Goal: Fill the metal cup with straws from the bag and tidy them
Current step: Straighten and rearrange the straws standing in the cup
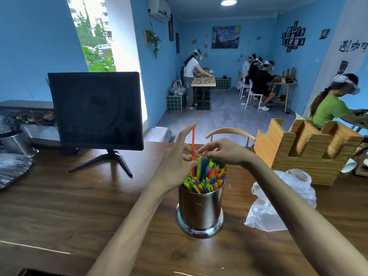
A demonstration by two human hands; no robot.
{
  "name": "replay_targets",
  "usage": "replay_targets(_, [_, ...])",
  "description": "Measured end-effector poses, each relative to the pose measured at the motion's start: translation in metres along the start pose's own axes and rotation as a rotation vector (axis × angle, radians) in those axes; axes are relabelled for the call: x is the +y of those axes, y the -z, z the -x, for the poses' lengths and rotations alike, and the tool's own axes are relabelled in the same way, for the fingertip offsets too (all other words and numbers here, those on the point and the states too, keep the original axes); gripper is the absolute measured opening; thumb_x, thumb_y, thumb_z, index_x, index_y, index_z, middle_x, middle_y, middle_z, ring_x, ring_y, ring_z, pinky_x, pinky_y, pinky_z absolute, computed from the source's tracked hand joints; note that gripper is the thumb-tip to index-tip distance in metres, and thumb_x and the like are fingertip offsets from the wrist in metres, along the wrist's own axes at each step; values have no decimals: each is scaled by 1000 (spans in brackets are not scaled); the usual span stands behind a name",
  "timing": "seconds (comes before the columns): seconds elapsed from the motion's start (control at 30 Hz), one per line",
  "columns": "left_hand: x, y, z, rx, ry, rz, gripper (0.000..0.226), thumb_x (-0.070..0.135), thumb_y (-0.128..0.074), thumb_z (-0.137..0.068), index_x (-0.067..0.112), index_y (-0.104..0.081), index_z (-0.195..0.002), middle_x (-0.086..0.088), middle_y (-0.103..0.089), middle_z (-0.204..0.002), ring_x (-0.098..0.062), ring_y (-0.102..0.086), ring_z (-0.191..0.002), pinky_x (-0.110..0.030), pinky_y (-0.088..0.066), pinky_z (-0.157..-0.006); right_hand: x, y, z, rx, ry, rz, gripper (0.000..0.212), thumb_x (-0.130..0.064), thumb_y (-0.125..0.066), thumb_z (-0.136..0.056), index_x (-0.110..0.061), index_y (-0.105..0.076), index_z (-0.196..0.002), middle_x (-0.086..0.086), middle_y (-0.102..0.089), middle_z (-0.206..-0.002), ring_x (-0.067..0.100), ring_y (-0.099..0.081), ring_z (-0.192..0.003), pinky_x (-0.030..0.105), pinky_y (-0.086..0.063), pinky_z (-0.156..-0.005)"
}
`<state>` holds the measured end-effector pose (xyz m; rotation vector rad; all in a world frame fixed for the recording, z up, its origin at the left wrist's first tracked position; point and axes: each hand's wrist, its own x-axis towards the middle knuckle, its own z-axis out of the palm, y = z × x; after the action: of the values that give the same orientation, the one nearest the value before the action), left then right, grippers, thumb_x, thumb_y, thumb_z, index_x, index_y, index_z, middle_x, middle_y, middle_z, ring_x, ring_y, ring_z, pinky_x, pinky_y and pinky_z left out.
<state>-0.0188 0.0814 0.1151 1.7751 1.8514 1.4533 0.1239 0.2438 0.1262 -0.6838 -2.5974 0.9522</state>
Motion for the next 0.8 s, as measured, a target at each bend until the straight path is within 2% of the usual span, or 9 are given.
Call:
replay_targets(0.07, [-4,-3,2,-16,16,-1,86,3,-81,-81,53,-41,-138,6,-69,-88,-6,-70,-80,-21,-59,-78,-2,4,-2,-15,10,30,18,-16,-65,-99,-22,-78,-110,-1,-76,-103,-4,-65,-86,9,-49,-72])
replay_targets(0.17, [-11,-6,4,25,17,-56,47,13,-83,-81,35,-63,-116,13,-72,-91,1,-68,-88,-19,-59,-81,-4,8,-6,-28,28,49,10,-24,-69,-97,-28,-78,-101,-5,-76,-99,-1,-67,-91,14,-50,-75])
replay_targets(0.23, [-15,-6,6,41,33,-75,27,19,-85,-81,33,-74,-102,21,-70,-93,7,-65,-94,-14,-55,-79,-5,9,-10,-55,43,74,11,-22,-68,-97,-26,-78,-102,-6,-75,-98,4,-69,-95,18,-53,-77])
replay_targets(0.3, [-17,-5,8,28,47,-104,18,25,-86,-81,33,-77,-95,25,-68,-94,10,-62,-96,-8,-50,-77,-7,9,-14,-73,45,105,14,-20,-69,-96,-22,-79,-106,-4,-74,-98,6,-70,-95,22,-55,-79])
replay_targets(0.37, [-17,-5,8,12,60,-96,14,27,-86,-81,31,-79,-93,24,-68,-93,10,-62,-96,-10,-51,-78,-9,10,-19,-82,46,116,13,-19,-70,-95,-19,-80,-104,-3,-76,-97,7,-71,-91,26,-58,-81])
replay_targets(0.47, [-16,-5,7,-8,70,-82,13,27,-86,-81,30,-81,-93,27,-68,-88,13,-62,-95,-16,-54,-81,-12,13,-23,-112,40,119,13,-14,-71,-92,-17,-79,-102,-3,-78,-93,3,-71,-83,24,-58,-78])
replay_targets(0.63, [-17,-8,6,-33,72,-75,12,28,-84,-83,34,-79,-92,31,-67,-87,14,-62,-96,-17,-56,-82,-17,16,-29,-180,23,118,22,-10,-69,-89,-17,-77,-108,-2,-78,-96,11,-73,-94,27,-59,-84])
replay_targets(0.73, [-19,-9,6,-38,77,-70,13,28,-84,-83,37,-78,-91,32,-67,-87,14,-62,-95,-15,-55,-80,-18,16,-30,-151,26,142,15,-13,-72,-88,-20,-81,-98,-3,-78,-90,-1,-70,-81,19,-55,-74])
replay_targets(0.8, [-20,-9,6,-43,82,-69,15,29,-84,-84,41,-76,-88,37,-67,-84,15,-62,-93,-11,-53,-77,-18,15,-30,-134,32,156,14,-12,-73,-87,-22,-81,-94,-3,-78,-88,-3,-68,-76,17,-54,-71])
